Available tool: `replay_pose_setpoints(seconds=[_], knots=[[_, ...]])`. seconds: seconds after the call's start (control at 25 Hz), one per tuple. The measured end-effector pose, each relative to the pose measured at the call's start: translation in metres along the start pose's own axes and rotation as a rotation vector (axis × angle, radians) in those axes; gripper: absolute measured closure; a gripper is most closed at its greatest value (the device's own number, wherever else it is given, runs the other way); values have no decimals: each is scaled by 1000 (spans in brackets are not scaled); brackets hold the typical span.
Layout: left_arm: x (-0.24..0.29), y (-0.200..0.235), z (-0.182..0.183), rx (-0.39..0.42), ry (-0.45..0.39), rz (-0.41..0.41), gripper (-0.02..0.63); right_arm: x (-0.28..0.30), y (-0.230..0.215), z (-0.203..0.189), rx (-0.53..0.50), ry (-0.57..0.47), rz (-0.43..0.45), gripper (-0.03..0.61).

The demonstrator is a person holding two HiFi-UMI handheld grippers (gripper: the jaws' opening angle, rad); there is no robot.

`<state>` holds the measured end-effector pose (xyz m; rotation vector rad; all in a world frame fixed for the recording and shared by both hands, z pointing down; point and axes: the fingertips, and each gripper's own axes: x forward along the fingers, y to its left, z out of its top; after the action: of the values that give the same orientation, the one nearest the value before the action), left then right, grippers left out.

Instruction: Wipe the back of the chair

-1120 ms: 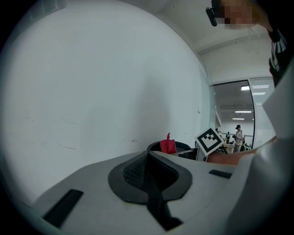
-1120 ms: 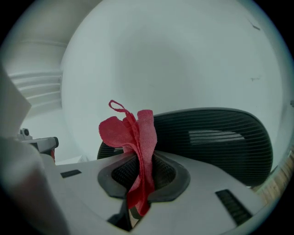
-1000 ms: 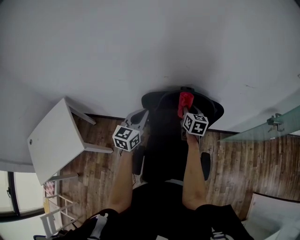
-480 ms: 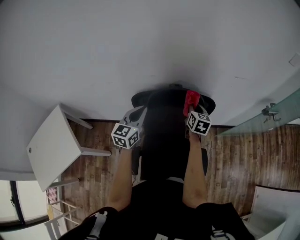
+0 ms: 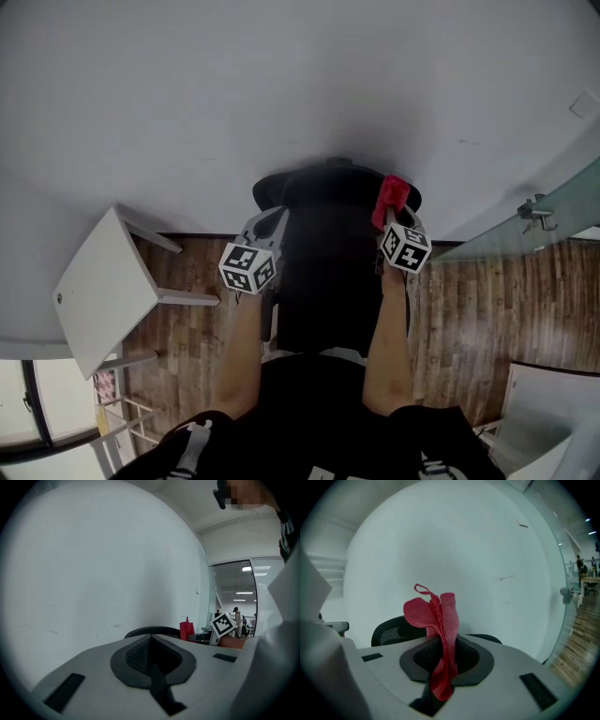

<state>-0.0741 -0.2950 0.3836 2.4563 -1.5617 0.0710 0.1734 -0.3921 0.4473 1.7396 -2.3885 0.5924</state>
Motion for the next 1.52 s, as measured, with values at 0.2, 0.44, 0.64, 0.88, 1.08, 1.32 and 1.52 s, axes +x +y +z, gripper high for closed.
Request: replay_pose_setpoints(seconds=[0.2,0.44,0.64,0.88,1.08,1.32,1.52], knots=[[-13,0,-5,-12,5,5,589,-16,-11,-2,42,-12,-39,505],[-32,15,-21,-39,16,1,589,-35,-12,-20,70,-11,-94,505],[-43,39,-34,-70,22,-12,589,-34,35,-31,51,-13,-25,505],[-72,83,-34,-101,14,-30,589,-18,151,-33,3,-22,139,505],[-96,121,-30,-109,-6,-49,589,5,239,-46,-41,-3,228,503],[-113,166,-44,-112,-2,-88,589,38,305,-83,-67,34,251,505],[-116,204,-72,-155,5,-120,589,70,325,-123,-64,73,244,505]])
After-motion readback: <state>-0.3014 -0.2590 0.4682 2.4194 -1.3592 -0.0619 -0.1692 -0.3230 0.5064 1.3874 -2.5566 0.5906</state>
